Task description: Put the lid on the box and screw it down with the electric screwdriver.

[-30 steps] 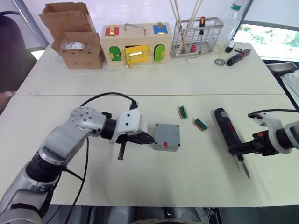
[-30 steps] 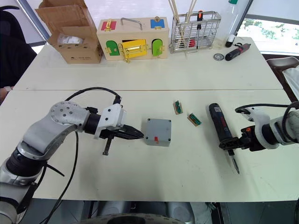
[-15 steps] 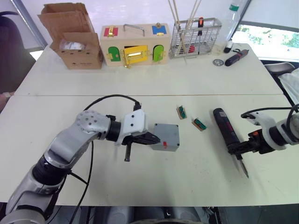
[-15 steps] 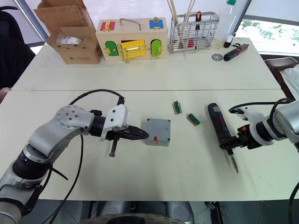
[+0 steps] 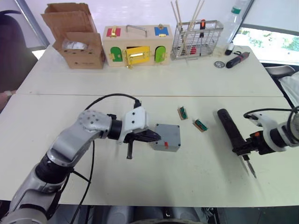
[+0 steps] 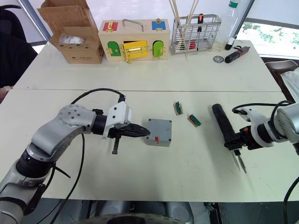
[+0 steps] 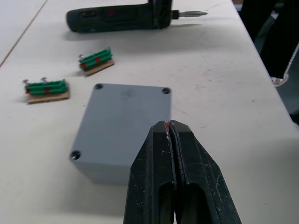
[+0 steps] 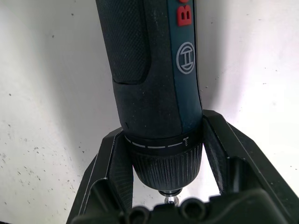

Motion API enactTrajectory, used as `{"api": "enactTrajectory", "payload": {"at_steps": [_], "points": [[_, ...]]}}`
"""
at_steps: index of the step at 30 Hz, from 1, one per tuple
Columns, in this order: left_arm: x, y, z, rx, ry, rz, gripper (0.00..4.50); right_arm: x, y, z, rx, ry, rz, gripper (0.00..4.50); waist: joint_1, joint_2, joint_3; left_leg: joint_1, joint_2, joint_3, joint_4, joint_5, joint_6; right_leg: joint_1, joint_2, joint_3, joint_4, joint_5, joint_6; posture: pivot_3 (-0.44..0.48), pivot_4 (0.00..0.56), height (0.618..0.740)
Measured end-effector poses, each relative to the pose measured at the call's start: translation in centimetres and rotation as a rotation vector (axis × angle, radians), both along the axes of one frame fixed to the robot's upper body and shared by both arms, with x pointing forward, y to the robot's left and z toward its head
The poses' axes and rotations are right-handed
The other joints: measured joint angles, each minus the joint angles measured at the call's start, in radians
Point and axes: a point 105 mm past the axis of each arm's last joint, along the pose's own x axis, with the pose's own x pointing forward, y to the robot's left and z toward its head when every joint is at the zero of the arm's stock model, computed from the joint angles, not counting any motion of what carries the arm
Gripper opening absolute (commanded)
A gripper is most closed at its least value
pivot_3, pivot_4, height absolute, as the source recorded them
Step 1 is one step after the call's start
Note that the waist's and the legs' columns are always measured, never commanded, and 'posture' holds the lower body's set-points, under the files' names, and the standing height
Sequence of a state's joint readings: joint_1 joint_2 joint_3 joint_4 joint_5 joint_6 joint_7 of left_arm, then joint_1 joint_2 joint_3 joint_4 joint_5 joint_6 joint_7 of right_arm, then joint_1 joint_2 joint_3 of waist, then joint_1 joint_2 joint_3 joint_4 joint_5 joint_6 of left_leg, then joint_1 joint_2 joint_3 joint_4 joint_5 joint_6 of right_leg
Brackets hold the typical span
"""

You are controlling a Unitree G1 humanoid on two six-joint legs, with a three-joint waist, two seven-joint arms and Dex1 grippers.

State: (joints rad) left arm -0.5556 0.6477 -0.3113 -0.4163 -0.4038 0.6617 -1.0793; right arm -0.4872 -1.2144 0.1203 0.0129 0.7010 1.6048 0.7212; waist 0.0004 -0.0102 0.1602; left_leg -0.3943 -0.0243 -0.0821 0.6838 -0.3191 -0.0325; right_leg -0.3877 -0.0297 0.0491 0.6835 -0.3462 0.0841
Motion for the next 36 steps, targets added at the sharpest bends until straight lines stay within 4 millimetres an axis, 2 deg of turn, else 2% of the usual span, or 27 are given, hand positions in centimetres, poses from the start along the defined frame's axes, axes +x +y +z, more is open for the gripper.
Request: {"api": "enactTrajectory", "payload": {"at_steps": [4, 12, 19, 22, 24, 25, 28, 29, 30, 32, 36], "points": [[0.4, -0.5, 0.6, -0.010, -0.014, -0.029, 0.00, -0.3, 0.2, -0.3, -0.033, -0.045, 0.011, 1.78, 0.009, -0.003, -0.002, 0.001, 0.000, 0.000, 0.000, 0.000, 0.000, 0.000, 0.001, 0.000, 0.000, 0.000, 0.000, 0.000, 0.150, 0.740], [0.2, -0.6, 0.2, -0.005, 0.006, -0.040, 0.00, -0.3, 0.3, -0.4, -0.092, -0.081, 0.031, 1.78, 0.010, -0.007, -0.004, 0.002, 0.000, 0.000, 0.000, 0.000, 0.000, 0.001, 0.000, 0.000, 0.000, 0.000, 0.000, 0.000, 0.150, 0.740], [0.1, -0.6, -0.2, -0.012, 0.020, -0.030, 0.00, 0.0, 0.0, -0.2, -0.038, -0.076, -0.018, 1.78, 0.009, -0.006, -0.004, 0.002, 0.000, 0.001, 0.000, 0.000, 0.000, 0.001, 0.000, 0.001, 0.001, 0.000, 0.000, 0.000, 0.150, 0.740], [0.1, -0.6, -0.2, -0.016, 0.021, -0.030, 0.00, 1.2, -0.3, 0.7, 0.018, -0.113, -0.085, 1.78, 0.006, -0.002, -0.001, 0.001, 0.000, 0.003, 0.000, 0.000, 0.000, 0.000, 0.000, 0.002, 0.001, 0.000, 0.000, 0.000, 0.150, 0.740], [0.2, -0.7, -0.3, -0.019, 0.028, -0.029, 0.00, 3.3, -0.8, 3.4, 0.099, -0.222, -0.170, 1.78, 0.004, 0.008, 0.003, 0.000, -0.001, 0.006, 0.000, 0.000, 0.000, -0.003, 0.000, 0.004, 0.002, 0.000, 0.000, 0.000, 0.150, 0.740], [0.3, -0.7, -0.3, -0.021, 0.031, -0.029, 0.00, 4.3, -1.2, 5.5, 0.145, -0.300, -0.215, 1.78, 0.005, 0.011, 0.004, -0.001, -0.001, 0.006, 0.000, 0.000, 0.000, -0.005, 0.000, 0.004, 0.003, 0.000, 0.000, 0.000, 0.150, 0.740], [0.6, -0.7, 0.0, -0.024, 0.034, -0.032, 0.00, 5.7, -2.0, 11.8, 0.273, -0.543, -0.297, 1.78, 0.010, 0.012, 0.004, -0.005, 0.002, 0.004, -0.002, 0.001, -0.001, -0.009, 0.003, 0.002, 0.003, 0.000, 0.000, 0.000, 0.150, 0.740], [0.7, -0.6, 0.0, -0.027, 0.044, -0.029, 0.00, 5.9, -2.0, 13.3, 0.318, -0.616, -0.309, 1.78, 0.012, 0.012, 0.004, -0.006, 0.002, 0.003, -0.002, 0.001, -0.002, -0.009, 0.003, 0.001, 0.002, 0.000, 0.000, 0.000, 0.150, 0.740], [0.8, -0.4, -0.1, -0.031, 0.054, -0.026, 0.00, 6.2, -1.8, 14.2, 0.363, -0.667, -0.315, 1.78, 0.011, 0.012, 0.003, -0.007, 0.003, 0.003, -0.002, 0.001, -0.002, -0.010, 0.003, 0.001, 0.002, 0.000, 0.000, 0.000, 0.150, 0.740], [1.2, -0.2, 0.1, -0.047, 0.082, -0.019, 0.00, 6.8, -0.1, 15.7, 0.493, -0.814, -0.289, 1.78, 0.007, 0.012, 0.003, -0.010, 0.002, 0.005, 0.000, 0.002, -0.004, -0.012, 0.003, 0.002, 0.004, 0.000, 0.000, 0.000, 0.150, 0.740], [2.4, 0.3, 1.3, -0.096, 0.110, 0.010, 0.00, 6.7, 4.4, 17.5, 0.662, -1.164, -0.208, 1.78, 0.001, 0.013, 0.003, -0.012, 0.001, 0.005, 0.001, 0.003, -0.005, -0.017, 0.002, 0.002, 0.010, 0.000, 0.000, 0.000, 0.150, 0.740]]}}
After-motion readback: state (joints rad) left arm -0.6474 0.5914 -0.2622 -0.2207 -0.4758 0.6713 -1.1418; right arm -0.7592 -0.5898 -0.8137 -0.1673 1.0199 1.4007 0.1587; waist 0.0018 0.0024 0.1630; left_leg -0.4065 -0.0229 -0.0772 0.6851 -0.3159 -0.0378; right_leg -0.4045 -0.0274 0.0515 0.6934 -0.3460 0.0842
